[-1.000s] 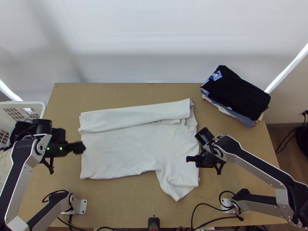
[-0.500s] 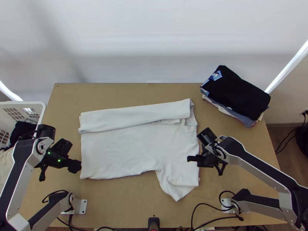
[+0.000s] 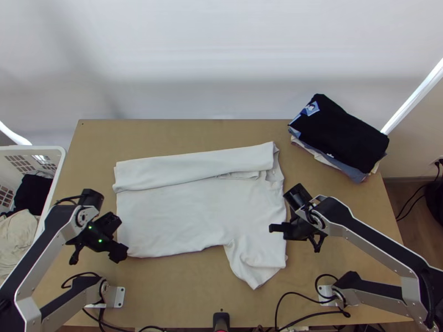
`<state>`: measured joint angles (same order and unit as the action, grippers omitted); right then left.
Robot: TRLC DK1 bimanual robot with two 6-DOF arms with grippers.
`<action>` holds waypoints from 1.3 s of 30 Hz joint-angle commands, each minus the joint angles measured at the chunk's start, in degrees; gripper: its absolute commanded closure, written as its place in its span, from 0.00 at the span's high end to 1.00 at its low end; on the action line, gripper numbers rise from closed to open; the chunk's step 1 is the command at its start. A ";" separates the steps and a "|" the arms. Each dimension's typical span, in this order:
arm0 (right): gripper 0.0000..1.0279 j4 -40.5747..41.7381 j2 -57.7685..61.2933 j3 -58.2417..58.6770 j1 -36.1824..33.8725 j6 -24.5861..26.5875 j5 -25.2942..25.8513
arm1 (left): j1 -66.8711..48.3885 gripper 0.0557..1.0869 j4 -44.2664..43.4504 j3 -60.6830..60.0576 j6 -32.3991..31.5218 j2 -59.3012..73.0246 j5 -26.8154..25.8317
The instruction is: Fold the t-shirt
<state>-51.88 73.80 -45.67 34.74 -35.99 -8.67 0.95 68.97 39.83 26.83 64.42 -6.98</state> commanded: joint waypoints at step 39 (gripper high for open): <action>0.03 1.43 -0.06 -15.33 -8.37 7.60 -0.47 | 10.74 0.04 -20.19 14.75 -7.67 14.24 -2.95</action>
<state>-51.35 71.77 -57.71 27.66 -30.41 -9.06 10.81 49.45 52.47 20.95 76.84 -9.76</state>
